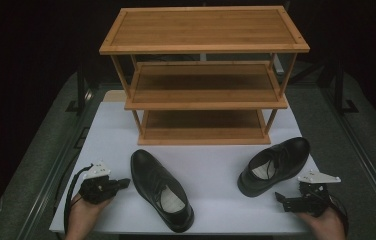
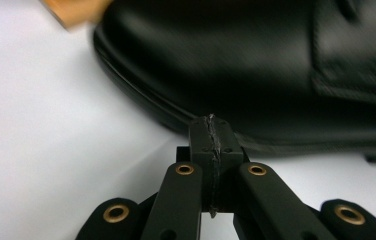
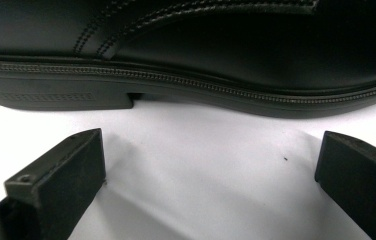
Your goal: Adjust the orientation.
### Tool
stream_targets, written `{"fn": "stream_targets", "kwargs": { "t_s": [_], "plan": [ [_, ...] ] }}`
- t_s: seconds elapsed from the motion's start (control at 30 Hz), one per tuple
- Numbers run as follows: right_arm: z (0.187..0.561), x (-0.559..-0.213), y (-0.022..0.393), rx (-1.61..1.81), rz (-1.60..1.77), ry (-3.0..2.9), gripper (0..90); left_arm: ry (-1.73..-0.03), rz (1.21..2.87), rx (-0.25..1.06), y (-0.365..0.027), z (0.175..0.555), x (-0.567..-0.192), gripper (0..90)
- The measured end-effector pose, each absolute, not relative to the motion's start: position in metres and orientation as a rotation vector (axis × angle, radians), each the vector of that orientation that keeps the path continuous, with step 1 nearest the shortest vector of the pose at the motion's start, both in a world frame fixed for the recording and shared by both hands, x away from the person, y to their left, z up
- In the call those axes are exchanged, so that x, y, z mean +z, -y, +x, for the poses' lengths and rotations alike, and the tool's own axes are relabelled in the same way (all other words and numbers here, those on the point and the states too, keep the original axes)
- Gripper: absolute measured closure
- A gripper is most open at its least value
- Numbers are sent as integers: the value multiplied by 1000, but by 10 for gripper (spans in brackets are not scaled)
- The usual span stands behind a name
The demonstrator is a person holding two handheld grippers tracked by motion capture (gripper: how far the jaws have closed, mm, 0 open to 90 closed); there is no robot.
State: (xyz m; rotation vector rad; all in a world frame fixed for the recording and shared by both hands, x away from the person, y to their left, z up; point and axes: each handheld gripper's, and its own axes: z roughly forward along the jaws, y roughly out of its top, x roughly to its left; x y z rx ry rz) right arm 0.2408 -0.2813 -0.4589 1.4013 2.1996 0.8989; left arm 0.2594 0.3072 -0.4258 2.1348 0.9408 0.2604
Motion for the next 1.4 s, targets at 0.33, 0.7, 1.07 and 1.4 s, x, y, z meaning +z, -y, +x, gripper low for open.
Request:
{"fn": "stream_targets", "kwargs": {
  "t_s": [0.33,0.7,1.07,1.4],
  "plan": [
    [241,-459,281,899,1402,-2200,0,-915,2201,229,-295,261,-437,900],
    [241,-459,281,897,1403,-2200,0,-890,2236,262,-286,274,-436,900],
    [241,-459,281,896,1404,-2201,0,-859,2241,256,-269,294,-435,900],
    [241,-459,281,896,1403,-2201,0,-838,2252,253,-255,311,-435,900]
  ]
}}
